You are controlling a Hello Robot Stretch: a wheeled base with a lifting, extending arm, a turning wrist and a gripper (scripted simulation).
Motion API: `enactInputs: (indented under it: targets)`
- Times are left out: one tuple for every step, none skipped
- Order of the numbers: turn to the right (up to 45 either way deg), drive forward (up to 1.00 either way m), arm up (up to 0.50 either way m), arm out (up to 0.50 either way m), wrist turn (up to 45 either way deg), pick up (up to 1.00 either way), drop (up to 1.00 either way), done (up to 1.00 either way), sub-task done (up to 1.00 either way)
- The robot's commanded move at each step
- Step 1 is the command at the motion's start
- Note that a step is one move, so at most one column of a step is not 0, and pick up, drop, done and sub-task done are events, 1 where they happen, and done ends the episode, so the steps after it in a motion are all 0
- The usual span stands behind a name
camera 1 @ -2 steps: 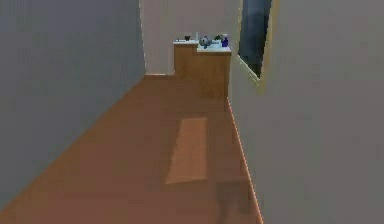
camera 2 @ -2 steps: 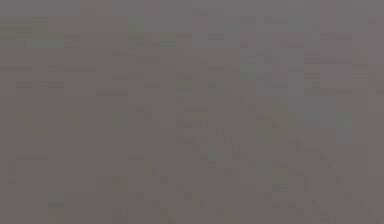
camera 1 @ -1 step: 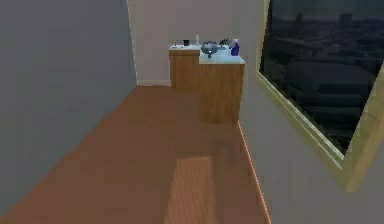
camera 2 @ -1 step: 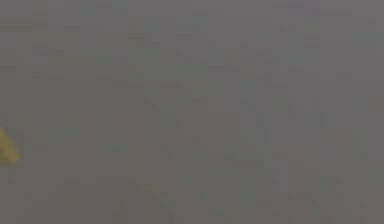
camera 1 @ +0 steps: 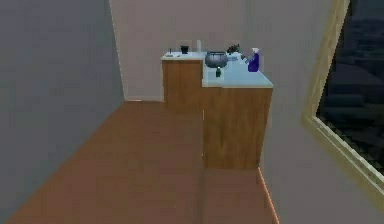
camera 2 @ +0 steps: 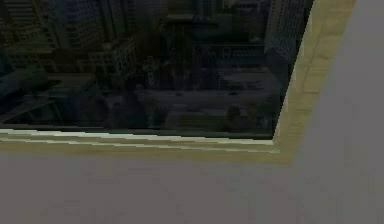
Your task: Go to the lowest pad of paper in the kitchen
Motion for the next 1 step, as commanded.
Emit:
enactInputs:
  targets:
    - [-3.0, 0.0, 0.0, 0.0, 0.0, 0.0, 0.0, 0.0, 0.0]
